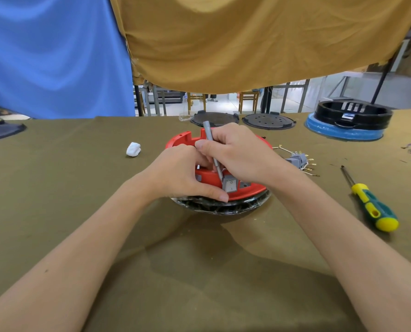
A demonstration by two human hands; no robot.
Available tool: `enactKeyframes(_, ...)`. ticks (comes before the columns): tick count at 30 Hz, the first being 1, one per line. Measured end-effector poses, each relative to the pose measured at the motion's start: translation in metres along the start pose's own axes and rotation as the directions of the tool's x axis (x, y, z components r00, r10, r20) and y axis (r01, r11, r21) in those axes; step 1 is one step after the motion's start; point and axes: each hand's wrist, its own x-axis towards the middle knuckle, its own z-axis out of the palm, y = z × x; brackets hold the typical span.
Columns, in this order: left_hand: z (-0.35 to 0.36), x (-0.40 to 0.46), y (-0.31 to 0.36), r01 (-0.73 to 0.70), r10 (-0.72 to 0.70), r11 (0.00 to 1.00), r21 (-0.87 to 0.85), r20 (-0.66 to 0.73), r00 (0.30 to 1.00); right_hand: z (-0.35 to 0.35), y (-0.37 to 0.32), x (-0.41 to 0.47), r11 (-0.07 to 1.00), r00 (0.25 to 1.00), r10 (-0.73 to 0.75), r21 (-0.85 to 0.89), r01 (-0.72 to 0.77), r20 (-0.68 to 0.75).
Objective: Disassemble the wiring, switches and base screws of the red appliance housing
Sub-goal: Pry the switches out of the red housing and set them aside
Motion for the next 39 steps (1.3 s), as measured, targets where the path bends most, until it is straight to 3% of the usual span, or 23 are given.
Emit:
enactKeyframes(5, -0.004, 0.0, 0.003, 0.039, -0.033, 0.997, -0.063, 0.081, 0.996, 0.001, 0.007, -0.003, 0.996, 0.998, 0.005, 0.089, 0.0, -0.055)
enactKeyframes(9, -0.014, -0.001, 0.006, 0.036, -0.01, 0.989, -0.145, 0.178, 0.984, -0.006, 0.022, -0.014, 0.877, 0.967, 0.068, 0.476, 0.059, -0.245)
enactKeyframes(12, -0.014, -0.001, 0.015, 0.007, 0.013, 0.993, -0.114, 0.177, 0.984, -0.017, 0.031, -0.018, 0.763, 0.939, 0.154, 0.64, 0.085, -0.308)
enactKeyframes(16, -0.011, 0.001, 0.026, -0.031, 0.03, 0.999, 0.007, 0.114, 0.993, -0.02, 0.033, -0.019, 0.695, 0.928, 0.142, 0.703, 0.154, -0.344)
enactKeyframes(19, -0.006, 0.003, 0.031, 0.023, -0.031, 0.992, 0.124, 0.06, 0.998, -0.024, 0.035, -0.025, 0.69, 0.904, 0.172, 0.703, 0.174, -0.392)
enactKeyframes(21, -0.005, 0.003, 0.033, 0.088, -0.093, 0.99, 0.109, 0.047, 0.995, -0.027, 0.037, -0.034, 0.68, 0.897, 0.195, 0.714, 0.169, -0.397)
enactKeyframes(25, -0.009, 0.004, 0.033, 0.216, -0.213, 0.976, -0.035, 0.085, 0.973, -0.021, 0.045, -0.067, 0.816, 0.907, 0.137, 0.565, 0.125, -0.399)
enactKeyframes(29, -0.008, 0.005, 0.032, 0.249, -0.239, 0.964, -0.09, 0.107, 0.965, -0.002, 0.047, -0.082, 0.987, 0.913, -0.099, 0.076, 0.139, -0.395)
enactKeyframes(31, -0.008, 0.005, 0.032, 0.26, -0.249, 0.96, -0.104, 0.109, 0.962, 0.005, 0.046, -0.083, 0.976, 0.903, -0.213, -0.111, 0.185, -0.373)
enactKeyframes(39, -0.006, 0.005, 0.032, 0.25, -0.239, 0.962, -0.111, 0.105, 0.965, 0.019, 0.048, -0.084, 0.932, 0.897, -0.301, -0.297, 0.206, -0.323)
